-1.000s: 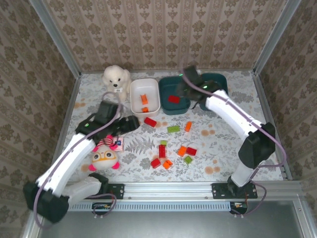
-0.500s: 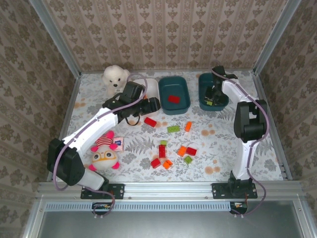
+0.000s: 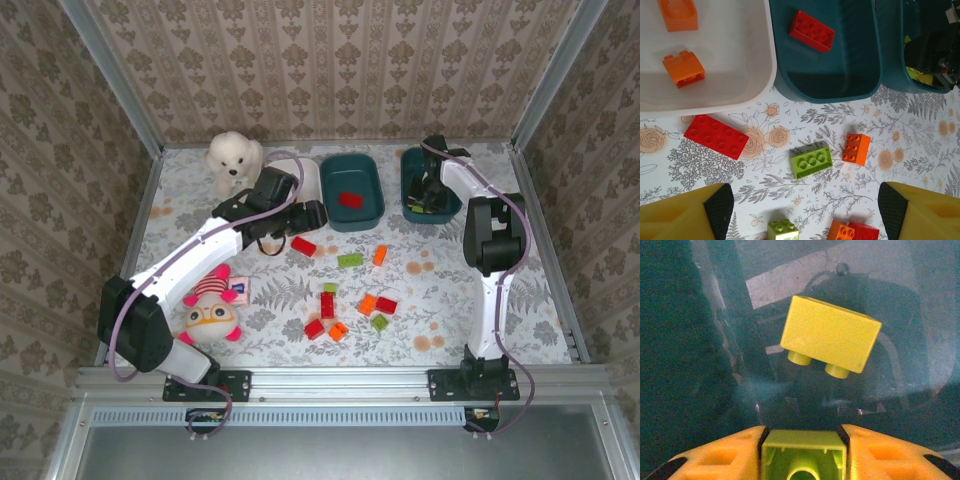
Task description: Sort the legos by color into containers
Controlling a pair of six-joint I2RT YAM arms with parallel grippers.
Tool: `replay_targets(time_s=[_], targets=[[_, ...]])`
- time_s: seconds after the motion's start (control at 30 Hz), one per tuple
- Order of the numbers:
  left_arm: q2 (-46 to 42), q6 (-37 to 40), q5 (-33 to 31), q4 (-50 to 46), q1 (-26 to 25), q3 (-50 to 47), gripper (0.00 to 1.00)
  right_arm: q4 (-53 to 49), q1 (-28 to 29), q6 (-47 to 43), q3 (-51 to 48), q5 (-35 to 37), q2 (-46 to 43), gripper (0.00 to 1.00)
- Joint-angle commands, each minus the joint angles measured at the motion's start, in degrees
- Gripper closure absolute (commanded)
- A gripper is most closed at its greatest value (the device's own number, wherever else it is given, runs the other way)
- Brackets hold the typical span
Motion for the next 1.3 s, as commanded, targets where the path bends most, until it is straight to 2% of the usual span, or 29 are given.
replay_targets(time_s=[0.0, 0.13, 0.37, 0.53, 0.7, 0.77, 0.87, 0.97, 1.03, 1.13, 1.27], targets=[[-1.1, 0.9, -1.0, -2.8, -1.1, -0.7, 0.21, -2.9, 0.1, -0.7, 2.6, -0.2, -0.2, 0.49], [-1.1, 2.6, -0.7, -4.4, -2.4, -0.8, 0.21, -3.5, 0.3, -0.7, 2.9, -0.1, -3.4, 0.39], [0.5, 7.7, 0.3, -7.0, -6.8, 0.4, 0.21, -4.2, 1.4, 0.8, 1.3, 2.2, -16.6, 0.37], [4.4, 15.6, 2.2, -9.2, -13.7, 3.3, 0.21, -0.5, 5.2, 2.6, -10.2, 3.7, -34.0, 0.36], [10.3, 21.0, 2.4, -12.3, -19.7, 6.9, 0.21, -2.0, 12.1, 6.0, -25.2, 5.2, -52.6, 0.35], [12.1, 20.0, 1.6, -13.2, -20.6, 7.5, 0.21, -3.9, 14.3, 8.2, -30.2, 4.9, -58.6, 0.33], [12.9, 16.4, -7.6, -17.5, -20.4, 7.8, 0.17, -5.7, 17.1, 10.9, -36.8, 3.7, -66.4, 0.32], [11.5, 11.5, -15.4, -21.7, -17.6, 6.6, 0.12, -6.7, 18.9, 12.7, -41.4, 3.3, -71.8, 0.31], [9.2, 7.8, -16.2, -19.1, -15.6, 2.6, 0.08, -6.8, 19.4, 12.8, -42.9, 2.8, -73.3, 0.31], [6.2, 3.1, -15.7, -7.9, -12.9, -6.5, 0.02, -6.7, 19.8, 12.4, -43.0, 2.4, -73.5, 0.3], [9.3, -3.4, -18.2, -3.4, -10.3, -7.9, 0.0, -6.0, 19.9, 10.7, -41.0, 1.9, -71.9, 0.3]])
